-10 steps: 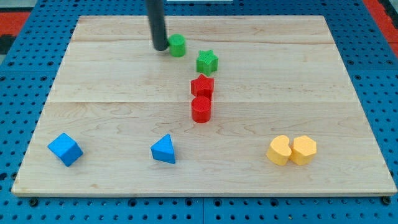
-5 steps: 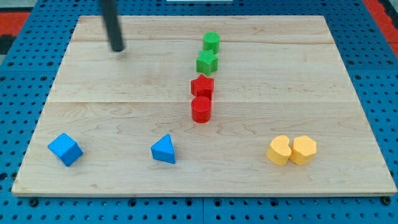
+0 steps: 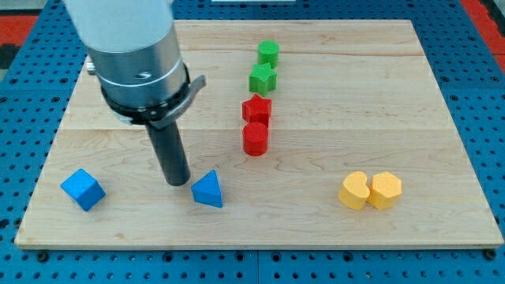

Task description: Place the blue blocks in a horizontal line below the red circle

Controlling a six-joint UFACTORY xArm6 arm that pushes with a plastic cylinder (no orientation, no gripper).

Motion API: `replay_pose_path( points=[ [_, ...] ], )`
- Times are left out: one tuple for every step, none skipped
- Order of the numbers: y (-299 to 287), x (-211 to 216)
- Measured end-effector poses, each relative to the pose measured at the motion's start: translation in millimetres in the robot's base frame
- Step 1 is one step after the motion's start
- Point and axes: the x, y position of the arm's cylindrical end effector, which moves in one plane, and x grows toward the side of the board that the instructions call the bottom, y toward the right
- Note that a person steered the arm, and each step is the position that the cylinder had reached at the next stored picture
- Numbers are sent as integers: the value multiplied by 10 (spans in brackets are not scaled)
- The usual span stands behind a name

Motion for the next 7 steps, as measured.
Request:
replay_pose_path(
  points=[
    [-17,267],
    [267,324],
    [394,251],
    [395,69],
    [541,25],
    [570,87],
    [-46,102]
  ],
)
